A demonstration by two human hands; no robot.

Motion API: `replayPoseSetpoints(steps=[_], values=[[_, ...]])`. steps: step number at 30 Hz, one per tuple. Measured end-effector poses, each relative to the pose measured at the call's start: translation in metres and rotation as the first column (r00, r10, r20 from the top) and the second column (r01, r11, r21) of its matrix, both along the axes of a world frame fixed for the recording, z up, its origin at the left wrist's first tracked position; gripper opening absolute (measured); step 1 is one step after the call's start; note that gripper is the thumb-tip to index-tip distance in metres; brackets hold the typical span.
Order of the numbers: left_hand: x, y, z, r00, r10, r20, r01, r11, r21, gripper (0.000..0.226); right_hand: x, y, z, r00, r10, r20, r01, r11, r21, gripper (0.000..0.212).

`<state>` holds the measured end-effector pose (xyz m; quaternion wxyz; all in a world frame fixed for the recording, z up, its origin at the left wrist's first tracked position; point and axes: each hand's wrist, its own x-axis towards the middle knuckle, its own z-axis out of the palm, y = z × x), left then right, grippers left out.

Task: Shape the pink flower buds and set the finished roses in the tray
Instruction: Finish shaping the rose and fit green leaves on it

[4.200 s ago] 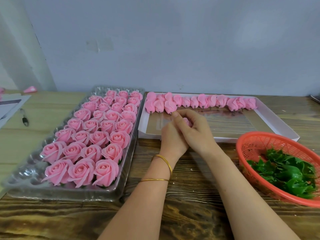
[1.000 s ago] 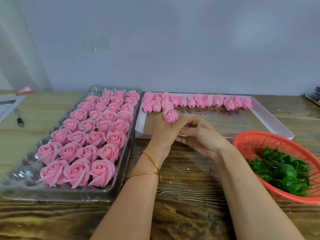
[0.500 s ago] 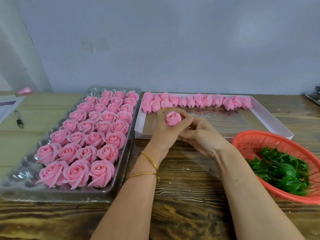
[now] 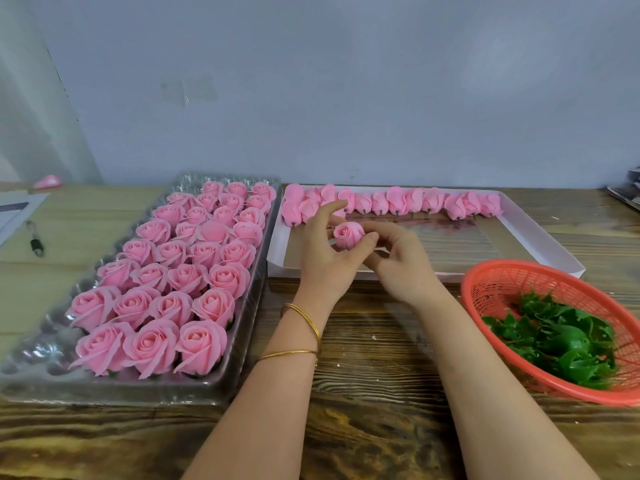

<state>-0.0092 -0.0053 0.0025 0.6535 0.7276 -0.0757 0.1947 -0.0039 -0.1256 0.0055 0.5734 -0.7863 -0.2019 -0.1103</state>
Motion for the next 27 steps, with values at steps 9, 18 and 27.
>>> replayPoseSetpoints(steps=[9,18,27], values=[[-0.0012,-0.0059,-0.003,0.987,0.059,0.149,-0.101,0.951,0.293,0.032,-0.0012,0.0048,-0.0024,0.972,-0.132,0.194,0.181,0.947,-0.265,0.047],[0.0015,-0.0067,-0.0077,0.997,0.03,0.065,-0.05,0.939,0.341,0.021,-0.0058,0.0079,-0.0006,0.963,-0.116,0.245,0.186,0.94,-0.286,0.052],[0.0037,-0.0071,-0.006,0.999,0.036,0.013,-0.038,0.948,0.316,0.024,-0.0052,0.0096,-0.0003,0.971,-0.182,0.155,0.207,0.964,-0.164,0.036]])
